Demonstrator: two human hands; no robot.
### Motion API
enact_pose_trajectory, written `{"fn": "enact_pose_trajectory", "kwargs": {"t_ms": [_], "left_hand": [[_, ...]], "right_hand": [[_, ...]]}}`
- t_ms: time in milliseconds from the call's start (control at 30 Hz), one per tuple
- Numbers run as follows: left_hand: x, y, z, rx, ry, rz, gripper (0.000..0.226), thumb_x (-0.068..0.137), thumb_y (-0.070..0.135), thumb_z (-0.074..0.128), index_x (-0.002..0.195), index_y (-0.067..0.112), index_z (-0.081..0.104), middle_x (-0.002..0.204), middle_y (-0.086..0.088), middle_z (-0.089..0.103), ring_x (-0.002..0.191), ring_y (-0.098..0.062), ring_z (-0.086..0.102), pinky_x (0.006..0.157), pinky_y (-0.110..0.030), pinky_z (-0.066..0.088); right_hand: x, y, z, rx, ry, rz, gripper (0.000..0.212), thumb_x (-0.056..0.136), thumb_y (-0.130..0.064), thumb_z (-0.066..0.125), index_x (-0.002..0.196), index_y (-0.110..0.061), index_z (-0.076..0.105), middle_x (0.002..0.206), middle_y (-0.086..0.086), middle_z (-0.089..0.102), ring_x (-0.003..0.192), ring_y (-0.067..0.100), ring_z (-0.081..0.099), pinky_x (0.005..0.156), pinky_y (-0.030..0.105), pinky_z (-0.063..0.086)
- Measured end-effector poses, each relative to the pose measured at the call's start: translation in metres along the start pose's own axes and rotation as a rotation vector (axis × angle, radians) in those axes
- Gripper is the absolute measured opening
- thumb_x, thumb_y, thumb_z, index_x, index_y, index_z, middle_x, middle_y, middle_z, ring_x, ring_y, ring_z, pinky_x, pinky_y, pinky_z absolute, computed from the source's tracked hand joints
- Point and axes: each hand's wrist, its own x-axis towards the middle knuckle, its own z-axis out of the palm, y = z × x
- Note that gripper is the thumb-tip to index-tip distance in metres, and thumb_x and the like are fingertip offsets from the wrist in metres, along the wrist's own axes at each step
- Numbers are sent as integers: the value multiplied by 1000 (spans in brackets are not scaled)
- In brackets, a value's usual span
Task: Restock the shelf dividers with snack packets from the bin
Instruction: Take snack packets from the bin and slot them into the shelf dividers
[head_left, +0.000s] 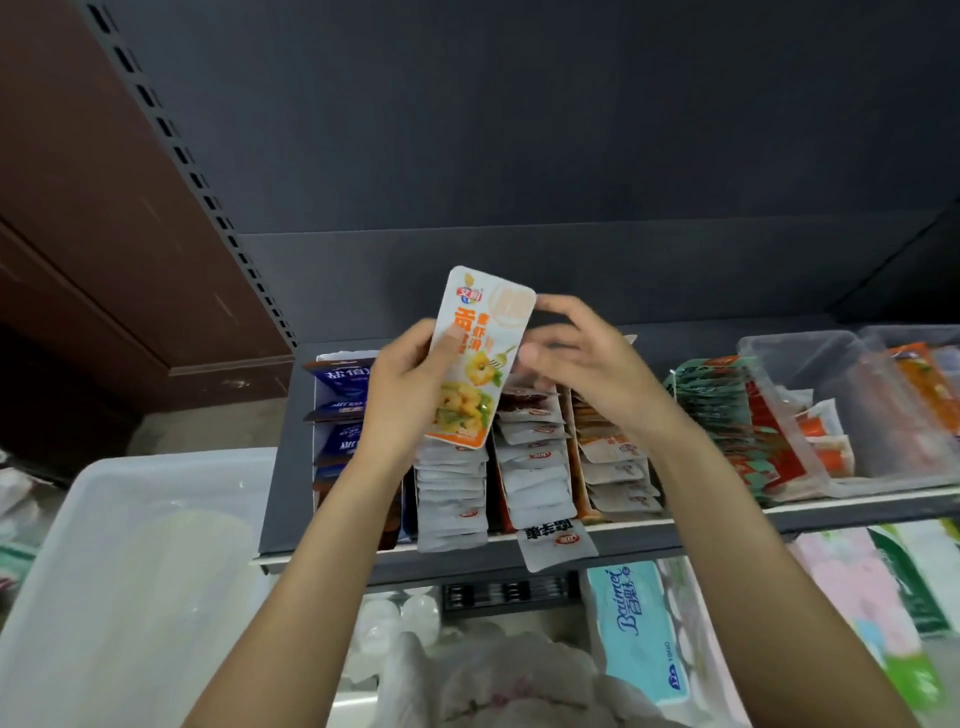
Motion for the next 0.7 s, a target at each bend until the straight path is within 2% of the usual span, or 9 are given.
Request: {"fn": "enact_pose_trajectory", "kwargs": {"t_ms": [67, 167, 267, 333, 400, 467, 533, 600, 700], "left_hand": [[1, 5, 16, -118, -115, -75, 16, 96, 24, 53, 97, 19, 69, 94, 4, 74, 84, -9, 70, 69, -21, 56], [5, 5, 45, -74, -233, -81, 17, 97, 24, 52, 101, 22, 69, 97, 7, 73, 87, -6, 69, 68, -17, 53], [21, -4, 69, 167, -157, 121, 23, 98, 27, 49, 117, 26, 62, 111, 14, 64, 97, 3, 60, 81, -15, 49], [37, -15, 79, 362, -129, 228, 38, 95, 28, 53, 133, 24, 50, 129, 8, 55, 113, -1, 53, 96, -22, 44], [54, -26, 89, 554, -219, 219, 56, 93, 29, 57, 145, 21, 35, 143, 1, 44, 129, -13, 42, 107, -32, 37], [63, -33, 100, 724, -344, 177, 65, 92, 31, 57, 149, 21, 26, 148, -1, 39, 137, -19, 34, 110, -36, 31], [63, -37, 106, 864, -445, 240, 56, 94, 33, 54, 145, 22, 35, 142, -1, 48, 134, -21, 39, 113, -38, 25], [52, -40, 111, 1015, -525, 394, 39, 96, 35, 49, 134, 26, 51, 133, 3, 57, 126, -17, 47, 117, -39, 12], [37, -46, 112, 1169, -594, 504, 37, 96, 38, 46, 129, 27, 57, 136, 9, 55, 126, -8, 47, 117, -34, 2]], "right_hand": [[-7, -1, -6, -104, 71, -21, 52, 81, -21, 73, 123, -27, 43, 102, -3, 69, 85, 12, 69, 72, 27, 56], [-17, 2, -27, -175, 209, -63, 47, 80, -12, 73, 114, -26, 44, 97, -5, 71, 78, 10, 70, 57, 25, 56], [-31, 10, -62, -121, 414, -56, 37, 84, -5, 68, 106, -22, 44, 99, -5, 70, 82, 6, 70, 55, 25, 57], [-38, 16, -84, -17, 523, -73, 34, 86, -1, 64, 103, -23, 44, 100, -6, 68, 90, 8, 69, 60, 24, 57], [-40, 22, -100, 78, 622, -121, 35, 88, 2, 60, 105, -25, 46, 101, -7, 66, 98, 11, 67, 66, 23, 57], [-37, 24, -110, 159, 697, -174, 37, 90, 3, 58, 116, -21, 48, 105, -5, 66, 99, 10, 66, 70, 24, 57], [-29, 26, -115, 209, 730, -226, 35, 91, 1, 57, 121, -15, 49, 109, 0, 65, 102, 12, 66, 74, 26, 57], [-18, 27, -120, 237, 710, -262, 31, 93, 0, 55, 121, -11, 50, 111, 3, 65, 103, 11, 65, 76, 26, 56], [0, 34, -123, 227, 592, -233, 28, 93, 1, 54, 119, -10, 51, 107, 1, 66, 98, 8, 66, 73, 23, 56]]}}
